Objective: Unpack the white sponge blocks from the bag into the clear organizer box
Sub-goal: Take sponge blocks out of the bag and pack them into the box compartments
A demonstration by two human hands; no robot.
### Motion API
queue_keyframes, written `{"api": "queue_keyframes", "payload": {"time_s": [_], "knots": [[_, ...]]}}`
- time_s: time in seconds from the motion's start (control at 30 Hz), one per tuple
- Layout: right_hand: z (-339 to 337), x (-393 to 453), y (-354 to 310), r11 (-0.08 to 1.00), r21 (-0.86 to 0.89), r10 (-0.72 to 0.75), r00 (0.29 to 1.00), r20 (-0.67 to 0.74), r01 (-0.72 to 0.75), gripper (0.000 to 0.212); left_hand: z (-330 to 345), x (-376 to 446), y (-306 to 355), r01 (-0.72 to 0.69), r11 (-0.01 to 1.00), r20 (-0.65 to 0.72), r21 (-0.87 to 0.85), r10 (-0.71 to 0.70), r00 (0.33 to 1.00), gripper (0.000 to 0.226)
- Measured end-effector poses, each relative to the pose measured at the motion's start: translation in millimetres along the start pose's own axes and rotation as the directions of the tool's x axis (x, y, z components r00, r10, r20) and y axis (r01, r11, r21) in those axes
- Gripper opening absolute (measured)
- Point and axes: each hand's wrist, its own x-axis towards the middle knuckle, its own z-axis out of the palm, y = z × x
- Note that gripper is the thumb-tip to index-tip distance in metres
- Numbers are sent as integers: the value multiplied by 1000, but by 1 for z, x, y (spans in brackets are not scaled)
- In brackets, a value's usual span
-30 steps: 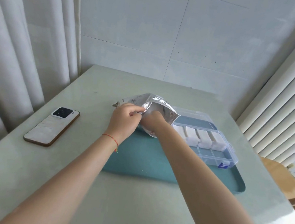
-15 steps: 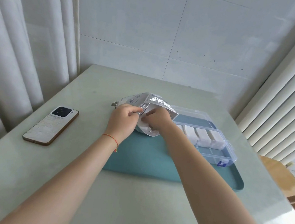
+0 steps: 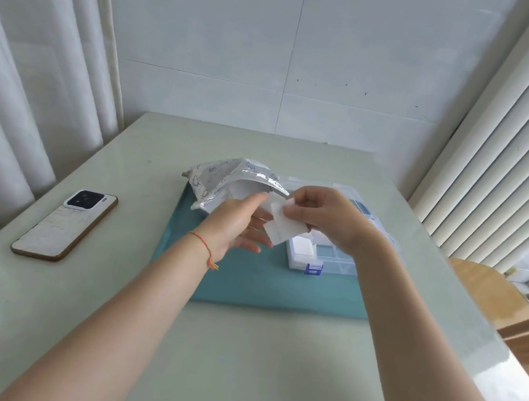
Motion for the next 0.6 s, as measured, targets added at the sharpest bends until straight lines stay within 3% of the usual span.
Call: {"api": "queue_keyframes", "payload": {"time_s": [0.1, 0.2, 0.3, 0.4, 0.47, 0.6], "knots": [[-1, -7, 5, 1000, 12, -2, 999, 47, 2, 7, 8, 5, -6, 18, 972, 77, -234, 0, 997, 23], [-5, -12, 12, 1000, 3, 8, 999, 51, -8, 13, 15, 9, -11, -45, 978, -64, -205, 32, 997, 17], [-8, -15, 20, 995, 99, -1, 998, -59, 7, 19, 13, 10, -17, -90, 993, -128, -81, 79, 989, 17], [-11, -18, 24, 987, 145, -42, 988, -150, 64, 20, 7, 8, -20, -70, 997, -24, 14, 70, 997, 7], [-10, -19, 21, 992, 102, -63, 989, -132, 76, 20, 4, 5, -19, -45, 998, 89, 51, 40, 995, 2], [-5, -12, 9, 997, -68, -50, 998, -43, 47, 15, -1, 6, -12, -56, 990, 207, 131, 28, 978, 15]]}}
